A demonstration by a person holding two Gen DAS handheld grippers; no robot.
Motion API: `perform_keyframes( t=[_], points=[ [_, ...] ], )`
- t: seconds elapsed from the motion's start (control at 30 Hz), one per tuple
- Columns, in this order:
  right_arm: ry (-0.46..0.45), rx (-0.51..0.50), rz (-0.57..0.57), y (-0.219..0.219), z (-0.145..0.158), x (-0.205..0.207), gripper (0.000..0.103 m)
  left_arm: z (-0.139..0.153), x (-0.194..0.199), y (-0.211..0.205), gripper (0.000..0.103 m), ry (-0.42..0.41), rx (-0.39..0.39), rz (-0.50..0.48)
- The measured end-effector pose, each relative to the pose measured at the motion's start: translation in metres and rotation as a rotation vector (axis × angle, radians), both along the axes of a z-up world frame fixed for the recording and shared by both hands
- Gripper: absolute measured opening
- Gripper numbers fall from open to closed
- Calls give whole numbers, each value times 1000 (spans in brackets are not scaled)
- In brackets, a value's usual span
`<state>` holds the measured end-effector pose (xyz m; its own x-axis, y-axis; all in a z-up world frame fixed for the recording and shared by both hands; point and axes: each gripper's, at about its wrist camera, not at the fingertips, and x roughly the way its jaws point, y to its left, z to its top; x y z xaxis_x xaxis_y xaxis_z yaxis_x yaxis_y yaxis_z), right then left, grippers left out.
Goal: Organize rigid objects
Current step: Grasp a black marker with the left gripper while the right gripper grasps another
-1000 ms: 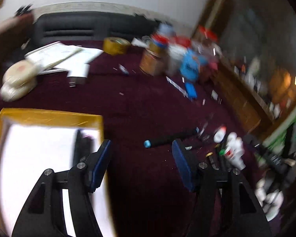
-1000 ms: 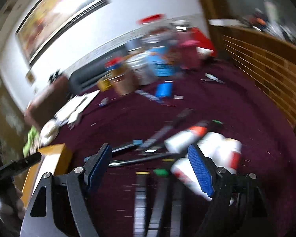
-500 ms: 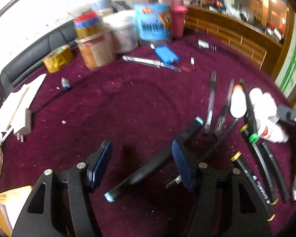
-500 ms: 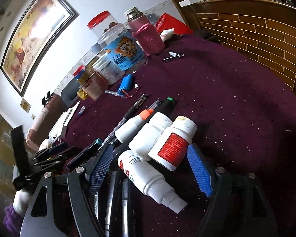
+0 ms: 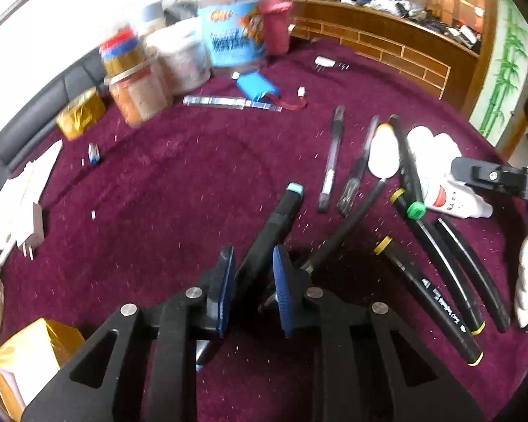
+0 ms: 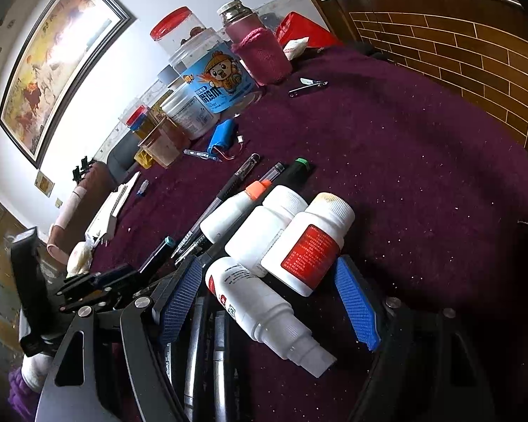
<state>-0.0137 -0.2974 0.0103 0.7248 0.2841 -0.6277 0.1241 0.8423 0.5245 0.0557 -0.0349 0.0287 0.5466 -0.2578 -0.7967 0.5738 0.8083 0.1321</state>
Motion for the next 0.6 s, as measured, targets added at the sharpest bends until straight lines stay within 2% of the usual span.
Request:
perform_keyframes(
  t=[0.07,0.1,0.17,0.27,0.3,0.37,0.47,0.6],
  points=[
    [4,-2,1,1,0,0,73,-8,5,-6,23,23,39,-12],
    [4,-3,0,1,0,1,73,-16,10,-11,31,29,82,-14],
    [5,-7,1,2,0,1,73,-17,9,-12,30,2,70,-24],
    [7,-18,3,3,0,2,73,-12,10,-6,22,46,23,18],
    [7,-22,4,4,0,2,73,-10,6,-4,16,49,21,25],
    [8,-29,5,5,0,2,73,-7,-3,0,11,63,9,38],
    [9,-39,4,6,0,3,73,2,-22,11,12,78,-68,57],
    [10,-54,2,8,0,3,73,20,-54,33,12,82,-215,84]
  ],
)
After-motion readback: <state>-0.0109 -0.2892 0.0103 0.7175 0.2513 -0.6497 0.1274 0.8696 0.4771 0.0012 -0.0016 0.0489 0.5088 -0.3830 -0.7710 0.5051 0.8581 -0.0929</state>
